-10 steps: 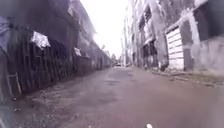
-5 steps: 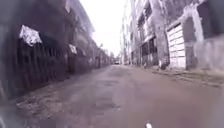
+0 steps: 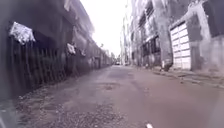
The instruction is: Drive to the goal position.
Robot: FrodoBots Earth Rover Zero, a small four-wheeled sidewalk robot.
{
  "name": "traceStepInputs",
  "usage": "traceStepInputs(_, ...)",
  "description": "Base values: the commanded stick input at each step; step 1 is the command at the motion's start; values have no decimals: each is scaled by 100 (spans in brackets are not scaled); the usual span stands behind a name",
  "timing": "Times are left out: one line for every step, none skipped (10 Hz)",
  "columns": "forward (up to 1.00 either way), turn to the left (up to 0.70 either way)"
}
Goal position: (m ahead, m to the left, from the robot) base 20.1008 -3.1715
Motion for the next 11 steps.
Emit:
traceStepInputs(60, 0)
traceStepInputs(60, 0)
traceStepInputs(60, 0)
traceStepInputs(60, -1)
traceStepInputs(60, -4)
traceStepInputs(60, -10)
traceStepInputs(60, -14)
traceStepInputs(60, -11)
traceStepInputs(60, -5)
traceStepInputs(60, 0)
traceStepInputs(60, 0)
